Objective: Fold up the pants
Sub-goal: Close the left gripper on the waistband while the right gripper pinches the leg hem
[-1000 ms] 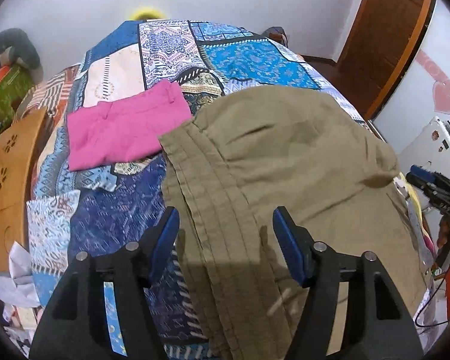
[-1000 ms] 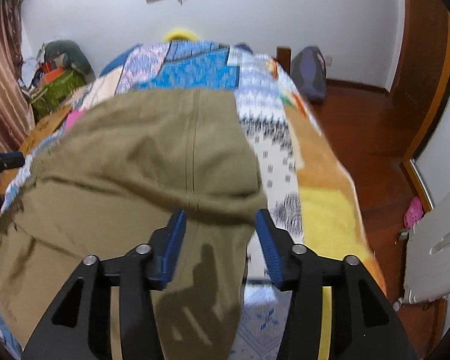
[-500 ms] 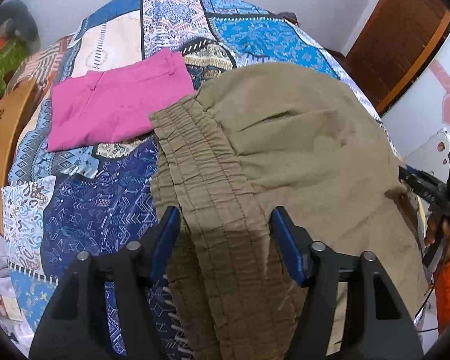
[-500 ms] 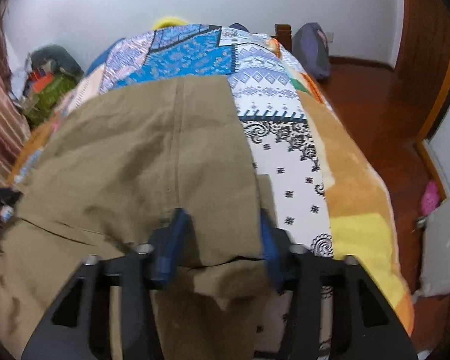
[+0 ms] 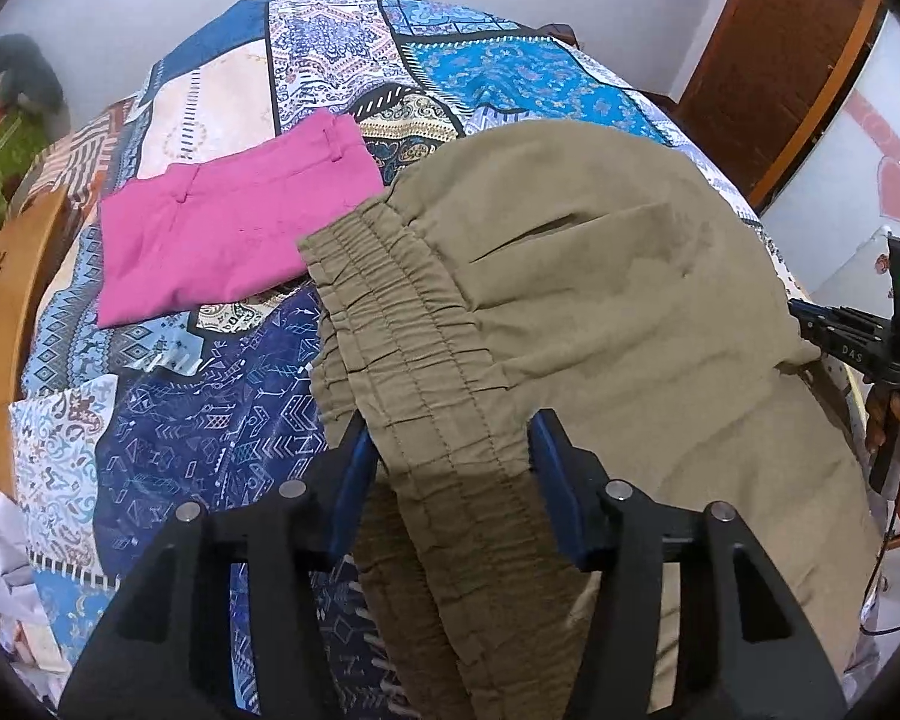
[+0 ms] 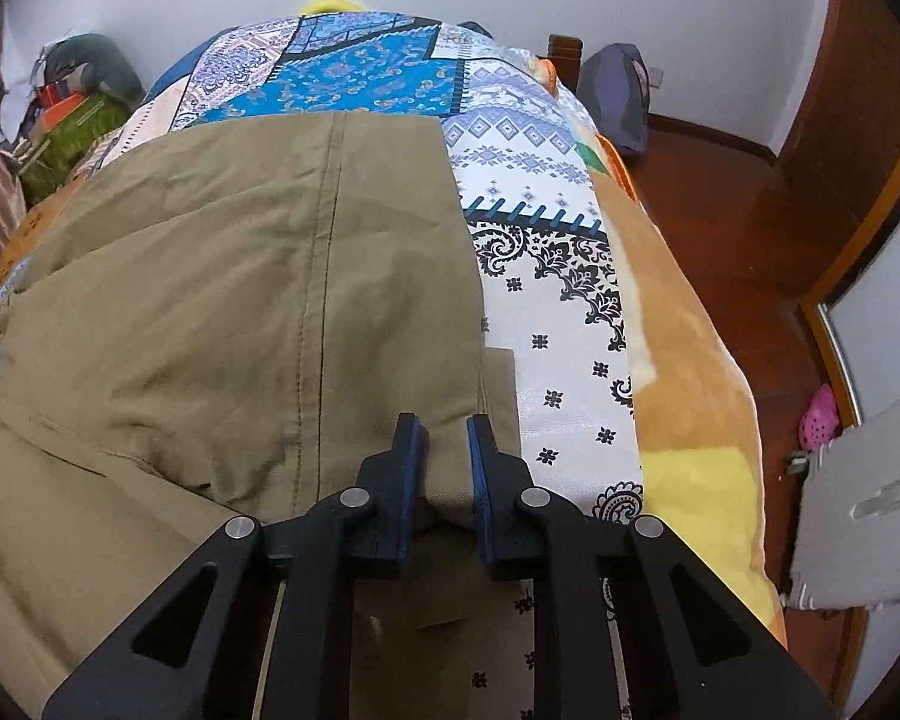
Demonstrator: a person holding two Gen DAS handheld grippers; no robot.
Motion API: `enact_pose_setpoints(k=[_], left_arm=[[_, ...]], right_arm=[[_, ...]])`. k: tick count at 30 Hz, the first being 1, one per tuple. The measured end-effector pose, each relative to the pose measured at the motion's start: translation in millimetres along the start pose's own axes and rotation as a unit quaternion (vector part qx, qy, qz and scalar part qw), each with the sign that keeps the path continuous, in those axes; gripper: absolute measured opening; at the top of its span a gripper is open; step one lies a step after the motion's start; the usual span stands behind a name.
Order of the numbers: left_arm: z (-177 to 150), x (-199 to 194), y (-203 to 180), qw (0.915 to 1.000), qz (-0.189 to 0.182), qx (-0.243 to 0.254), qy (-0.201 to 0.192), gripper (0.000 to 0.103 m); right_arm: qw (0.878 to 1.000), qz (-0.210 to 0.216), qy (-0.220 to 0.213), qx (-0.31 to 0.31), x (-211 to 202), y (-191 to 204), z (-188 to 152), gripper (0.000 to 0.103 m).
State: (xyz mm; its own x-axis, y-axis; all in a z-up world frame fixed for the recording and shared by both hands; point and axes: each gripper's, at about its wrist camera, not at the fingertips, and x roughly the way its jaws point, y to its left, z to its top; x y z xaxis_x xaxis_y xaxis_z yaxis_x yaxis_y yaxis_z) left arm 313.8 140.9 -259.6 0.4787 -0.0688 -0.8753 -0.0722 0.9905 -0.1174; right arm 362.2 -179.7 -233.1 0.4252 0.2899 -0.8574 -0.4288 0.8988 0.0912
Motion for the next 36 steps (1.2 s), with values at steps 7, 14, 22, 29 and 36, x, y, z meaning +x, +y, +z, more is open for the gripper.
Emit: enact_pose_setpoints(k=[7,14,22,29,36], left_arm=[[11,-50,-5,0.9970,0.050,0.034,-0.048,0.055],[40,-68,12,0.9931,0.077,0.023,-0.086,0.075],[78,-12,36,0.9967,0.064,-0.020,-0.045,0.078],[84,48,50,0.9984,0.029,-0.047,0.007,0.078],[86,77,64,0.9960,-0.016,-0.086,0.020,0.080]], right_arm=[[0.999,-0.004,-0.029,0.017,-33,-3,8,0.025],[0.996,0.006,-0.089,-0.005,-65,7,40,0.061],[0.993,0.006,-0.104,-0.050,-36,20,93,0.076],[0.997,0.051,-0.055,-0.006,30,14,127,0.076],[0.997,0.052,0.021,-0.053,98,27,142,0.076]])
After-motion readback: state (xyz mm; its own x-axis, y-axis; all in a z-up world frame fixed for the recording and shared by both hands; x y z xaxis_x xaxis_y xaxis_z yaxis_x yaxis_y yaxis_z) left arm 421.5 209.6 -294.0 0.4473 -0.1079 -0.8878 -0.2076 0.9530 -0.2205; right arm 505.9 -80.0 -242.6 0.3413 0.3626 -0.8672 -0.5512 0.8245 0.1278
